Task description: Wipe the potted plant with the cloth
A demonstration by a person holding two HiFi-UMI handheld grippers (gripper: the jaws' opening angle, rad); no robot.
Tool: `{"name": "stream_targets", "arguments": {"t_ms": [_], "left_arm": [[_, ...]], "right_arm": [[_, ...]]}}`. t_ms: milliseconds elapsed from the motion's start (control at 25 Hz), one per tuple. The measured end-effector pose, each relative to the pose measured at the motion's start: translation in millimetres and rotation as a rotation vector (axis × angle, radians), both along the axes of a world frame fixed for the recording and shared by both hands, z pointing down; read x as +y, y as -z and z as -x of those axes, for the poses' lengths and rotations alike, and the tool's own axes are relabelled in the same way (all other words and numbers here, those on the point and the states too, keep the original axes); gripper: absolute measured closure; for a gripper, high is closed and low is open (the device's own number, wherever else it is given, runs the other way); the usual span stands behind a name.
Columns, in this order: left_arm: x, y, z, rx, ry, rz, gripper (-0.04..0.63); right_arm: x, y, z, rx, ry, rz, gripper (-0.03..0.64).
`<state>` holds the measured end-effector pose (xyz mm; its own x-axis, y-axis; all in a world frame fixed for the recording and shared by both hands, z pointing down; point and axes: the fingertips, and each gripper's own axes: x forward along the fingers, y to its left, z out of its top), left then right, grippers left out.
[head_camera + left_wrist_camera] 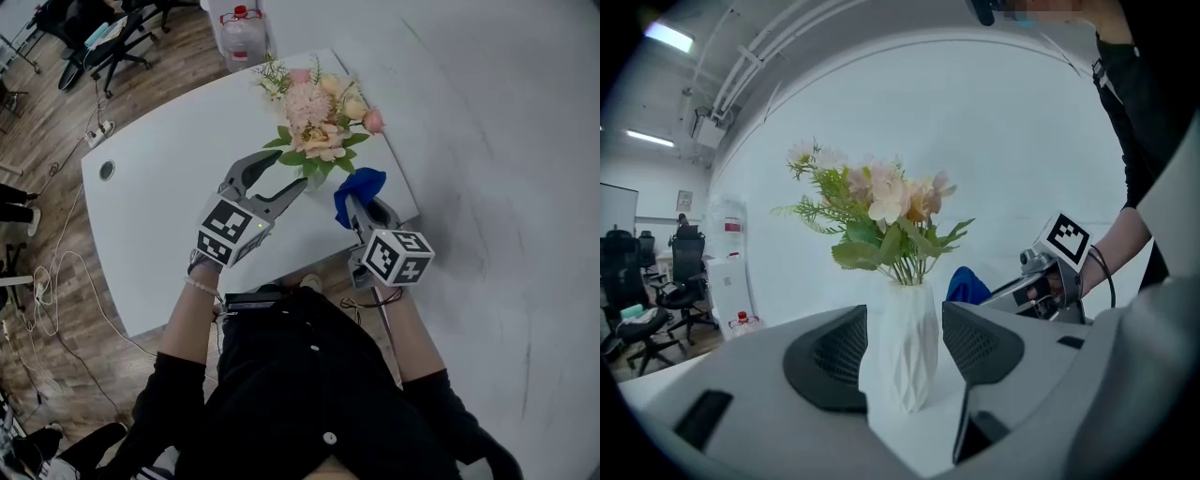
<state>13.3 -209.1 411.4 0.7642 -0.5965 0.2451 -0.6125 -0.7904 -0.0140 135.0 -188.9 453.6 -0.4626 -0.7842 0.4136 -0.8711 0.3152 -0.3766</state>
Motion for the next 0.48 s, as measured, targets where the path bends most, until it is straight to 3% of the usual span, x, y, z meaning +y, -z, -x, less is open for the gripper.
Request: {"name": "stream_targets", "arguments": {"t_ms": [80,320,480], "left_arm": [[6,3,4,-0.003,0.004,-0.012,0.349],[18,21,14,-0.031,0.036,-0.093,0.511],[27,34,17,-0.041,0.057,-0.111,0.565]], "right_arm": [[1,7,0,0.036,0.008,-0.039,0.534],[6,31,2,0.147,0.033,-0.168,0.533],[13,51,6,0.2,0.047,-0.261,0.532]]}}
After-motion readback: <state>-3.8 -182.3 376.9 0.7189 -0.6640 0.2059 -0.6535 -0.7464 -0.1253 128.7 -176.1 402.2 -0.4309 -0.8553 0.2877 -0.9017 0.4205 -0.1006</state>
